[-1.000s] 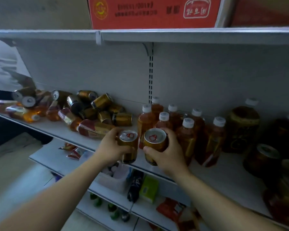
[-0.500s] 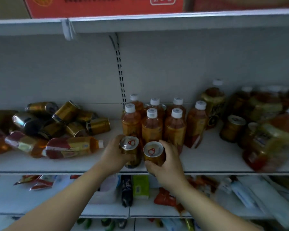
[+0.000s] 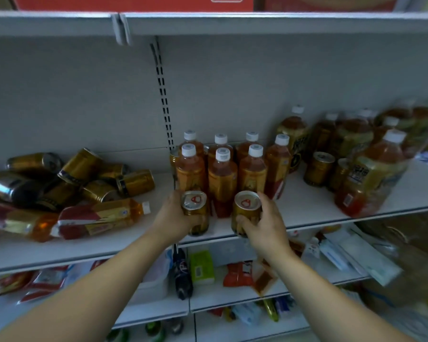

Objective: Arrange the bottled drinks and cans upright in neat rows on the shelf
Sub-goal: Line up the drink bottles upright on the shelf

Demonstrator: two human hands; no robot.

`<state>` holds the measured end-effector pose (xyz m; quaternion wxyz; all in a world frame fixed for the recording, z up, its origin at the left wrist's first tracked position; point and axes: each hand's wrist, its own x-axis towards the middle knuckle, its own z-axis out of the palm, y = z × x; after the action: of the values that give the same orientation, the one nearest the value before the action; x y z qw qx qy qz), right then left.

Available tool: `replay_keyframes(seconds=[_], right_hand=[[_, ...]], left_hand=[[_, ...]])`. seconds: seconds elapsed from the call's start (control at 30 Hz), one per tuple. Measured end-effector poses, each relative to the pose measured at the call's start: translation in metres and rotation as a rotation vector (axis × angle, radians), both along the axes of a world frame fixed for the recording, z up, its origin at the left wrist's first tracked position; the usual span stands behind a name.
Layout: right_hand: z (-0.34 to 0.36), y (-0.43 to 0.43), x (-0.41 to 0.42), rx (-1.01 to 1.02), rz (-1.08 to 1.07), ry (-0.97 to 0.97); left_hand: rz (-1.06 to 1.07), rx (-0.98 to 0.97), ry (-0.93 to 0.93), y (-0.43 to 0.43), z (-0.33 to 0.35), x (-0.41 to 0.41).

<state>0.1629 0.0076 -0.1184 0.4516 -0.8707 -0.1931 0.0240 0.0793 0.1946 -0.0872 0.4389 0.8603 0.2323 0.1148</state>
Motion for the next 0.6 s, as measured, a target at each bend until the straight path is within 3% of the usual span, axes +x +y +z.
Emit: replay_keyframes(seconds=[0.17, 0.37, 0.6], right_hand=[[-0.001, -0.001, 0.008, -0.064, 0.054, -0.015], [-0.002, -0.001, 0.017, -0.041, 0.106, -0.062], [0.002, -0.007, 0.021, -0.089, 0.153, 0.006]], left_hand=[[-0.015, 0.032, -0.04, -0.012, -0.005, 0.005], [0.072, 0.026, 0.045, -0.011, -0.008, 0.009], [0.087, -0.054, 0.034, -0.003, 0.002, 0.012]])
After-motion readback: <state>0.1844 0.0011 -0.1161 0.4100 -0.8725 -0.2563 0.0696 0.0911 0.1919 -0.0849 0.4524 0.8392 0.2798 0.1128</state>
